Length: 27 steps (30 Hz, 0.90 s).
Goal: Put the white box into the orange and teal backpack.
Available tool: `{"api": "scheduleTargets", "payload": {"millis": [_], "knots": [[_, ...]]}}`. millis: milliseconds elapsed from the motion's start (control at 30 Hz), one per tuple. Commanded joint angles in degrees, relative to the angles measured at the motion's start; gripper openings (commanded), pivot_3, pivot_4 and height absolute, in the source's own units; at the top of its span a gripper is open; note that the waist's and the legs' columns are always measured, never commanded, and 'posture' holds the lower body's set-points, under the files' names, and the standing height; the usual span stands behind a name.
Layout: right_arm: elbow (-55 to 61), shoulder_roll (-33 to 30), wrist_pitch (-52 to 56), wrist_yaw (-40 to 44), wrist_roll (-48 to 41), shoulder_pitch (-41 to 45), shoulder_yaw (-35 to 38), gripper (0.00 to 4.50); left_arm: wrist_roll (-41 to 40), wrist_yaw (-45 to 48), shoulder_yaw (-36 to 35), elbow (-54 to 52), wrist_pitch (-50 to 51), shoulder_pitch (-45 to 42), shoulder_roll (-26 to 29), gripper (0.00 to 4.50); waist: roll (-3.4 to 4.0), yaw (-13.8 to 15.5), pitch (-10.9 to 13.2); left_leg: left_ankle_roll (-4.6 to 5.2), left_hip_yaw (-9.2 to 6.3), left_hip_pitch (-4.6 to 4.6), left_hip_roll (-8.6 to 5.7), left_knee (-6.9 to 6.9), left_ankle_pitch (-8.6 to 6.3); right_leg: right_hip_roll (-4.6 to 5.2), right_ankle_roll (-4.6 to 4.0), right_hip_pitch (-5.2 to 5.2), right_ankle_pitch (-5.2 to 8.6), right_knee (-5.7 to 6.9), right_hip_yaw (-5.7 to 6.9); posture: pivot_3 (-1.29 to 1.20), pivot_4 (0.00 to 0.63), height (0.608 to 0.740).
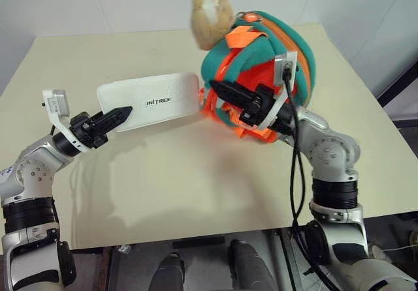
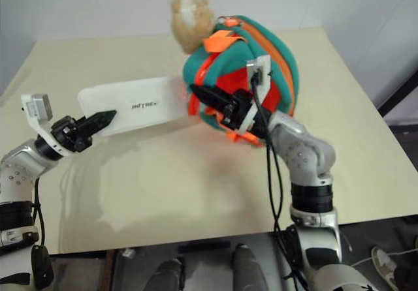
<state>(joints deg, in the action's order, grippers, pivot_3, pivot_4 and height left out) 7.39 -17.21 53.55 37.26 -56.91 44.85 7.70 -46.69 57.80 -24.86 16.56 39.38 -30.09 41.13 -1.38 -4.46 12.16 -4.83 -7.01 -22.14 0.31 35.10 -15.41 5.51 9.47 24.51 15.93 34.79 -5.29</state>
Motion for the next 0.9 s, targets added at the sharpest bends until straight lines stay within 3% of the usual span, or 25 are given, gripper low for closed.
{"api": "scheduleTargets", "payload": {"millis": [33,267,467,633,900], "knots": [[3.15,-5.55,9.96,4.71,-12.6,1.38,3.22,0.01,-0.86,2.0,-3.56,1.13,-0.46,-0.92,3.76,1.38,0.0,0.21,0.0,0.0,-0.01,-0.14,0.0,0.03,0.0,0.0,0.0,0.11,0.0,0.05,0.01,0.0,0.15,0.74],[-0.84,-17.55,22.17,9.23,-22.23,0.98,4.41,0.01,-1.42,7.94,-6.36,5.51,3.18,0.52,13.27,1.38,0.0,0.27,0.0,0.04,0.04,-0.22,0.01,-0.05,-0.03,0.0,-0.01,0.16,0.01,-0.15,0.04,0.0,0.15,0.74],[-3.85,-24.44,28.39,14.08,-25.07,1.73,3.4,0.01,-1.01,10.21,-8.47,8.36,3.25,0.58,17.18,1.38,-0.01,0.58,0.01,0.05,0.06,-0.22,0.01,-0.02,-0.03,-0.01,-0.02,0.15,0.01,-0.29,0.04,0.0,0.15,0.74],[-6.95,-27.52,29.03,19.03,-19.95,2.1,0.15,0.01,-2.61,10.28,-9.55,4.37,4.6,3.08,15.69,1.38,-0.01,1.1,0.0,0.05,0.08,-0.21,0.02,0.02,-0.03,-0.01,-0.02,0.16,0.01,-0.28,0.04,0.0,0.15,0.74],[-5.66,-26.52,26.07,22.75,-14.42,0.86,-2.63,0.01,-10.4,7.29,-12.82,-6.11,10.79,3.75,11.95,1.38,-0.02,1.44,0.0,0.04,0.07,-0.22,0.01,0.08,-0.03,0.0,-0.01,0.16,0.01,-0.24,0.04,0.0,0.15,0.74]]}}
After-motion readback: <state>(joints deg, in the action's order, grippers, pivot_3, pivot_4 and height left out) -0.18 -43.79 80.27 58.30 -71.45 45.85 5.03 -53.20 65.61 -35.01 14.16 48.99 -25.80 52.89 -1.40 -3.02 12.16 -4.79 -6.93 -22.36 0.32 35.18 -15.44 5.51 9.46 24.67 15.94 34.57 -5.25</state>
